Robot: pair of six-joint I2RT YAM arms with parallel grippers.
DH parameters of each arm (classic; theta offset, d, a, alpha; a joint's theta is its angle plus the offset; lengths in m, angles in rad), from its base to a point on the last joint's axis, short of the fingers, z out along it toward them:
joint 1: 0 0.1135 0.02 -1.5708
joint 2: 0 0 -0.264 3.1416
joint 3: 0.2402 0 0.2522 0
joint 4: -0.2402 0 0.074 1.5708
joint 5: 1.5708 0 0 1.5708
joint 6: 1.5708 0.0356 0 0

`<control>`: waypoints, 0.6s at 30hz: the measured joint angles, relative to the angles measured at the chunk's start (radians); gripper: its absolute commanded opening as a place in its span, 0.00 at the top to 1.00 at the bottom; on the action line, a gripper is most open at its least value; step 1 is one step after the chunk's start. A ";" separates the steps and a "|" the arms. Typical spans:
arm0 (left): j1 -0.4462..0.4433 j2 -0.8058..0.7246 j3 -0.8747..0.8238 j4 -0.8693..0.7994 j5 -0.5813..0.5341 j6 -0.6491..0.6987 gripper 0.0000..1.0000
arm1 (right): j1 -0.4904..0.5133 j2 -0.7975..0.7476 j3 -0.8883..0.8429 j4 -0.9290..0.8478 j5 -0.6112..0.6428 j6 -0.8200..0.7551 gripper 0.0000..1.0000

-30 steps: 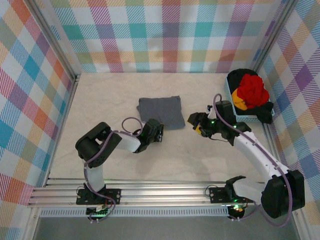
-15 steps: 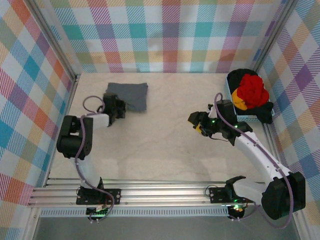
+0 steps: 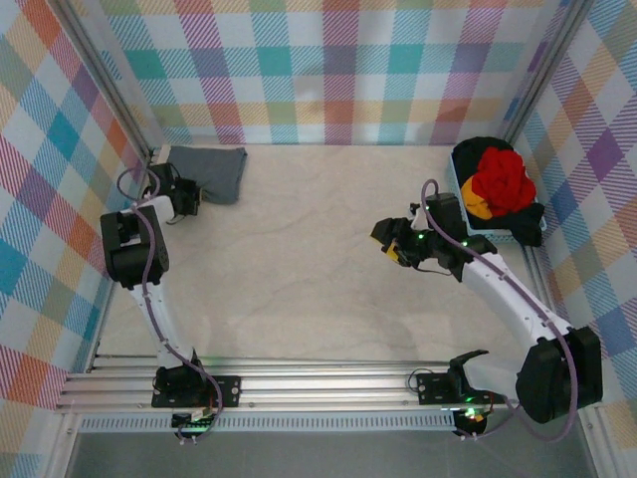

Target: Fold and stack the t-shirts

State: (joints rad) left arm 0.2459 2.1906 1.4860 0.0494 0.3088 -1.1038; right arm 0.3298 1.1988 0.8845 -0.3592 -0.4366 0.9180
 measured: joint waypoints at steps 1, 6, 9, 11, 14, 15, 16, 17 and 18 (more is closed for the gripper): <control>0.002 0.014 0.032 -0.013 0.005 0.014 1.00 | 0.000 0.002 0.002 0.000 0.000 -0.002 0.43; 0.010 0.027 0.087 -0.063 0.022 0.052 1.00 | 0.000 0.023 0.010 0.005 -0.007 -0.012 0.43; 0.012 0.035 0.095 -0.067 0.047 0.050 1.00 | 0.000 0.044 0.014 0.005 -0.010 -0.016 0.43; 0.011 0.036 0.092 -0.066 0.057 0.046 1.00 | 0.000 0.048 0.017 0.003 -0.009 -0.019 0.43; 0.004 0.036 0.083 -0.052 0.074 0.042 1.00 | 0.000 0.048 0.029 -0.001 0.001 -0.027 0.42; 0.003 0.036 0.080 -0.049 0.077 0.041 1.00 | 0.000 0.047 0.035 -0.002 0.007 -0.031 0.42; 0.002 0.036 0.079 -0.049 0.080 0.041 1.00 | 0.000 0.046 0.040 -0.002 0.011 -0.035 0.42; -0.001 0.036 0.078 -0.049 0.084 0.041 1.00 | 0.000 0.043 0.045 -0.003 0.016 -0.039 0.42; -0.002 0.035 0.076 -0.049 0.088 0.041 1.00 | 0.000 0.040 0.049 -0.006 0.018 -0.041 0.42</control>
State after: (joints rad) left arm 0.2443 2.2261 1.5620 0.0006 0.3965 -1.0630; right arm 0.3298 1.2392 0.9337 -0.3656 -0.4191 0.8768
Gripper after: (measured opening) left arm 0.053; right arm 0.577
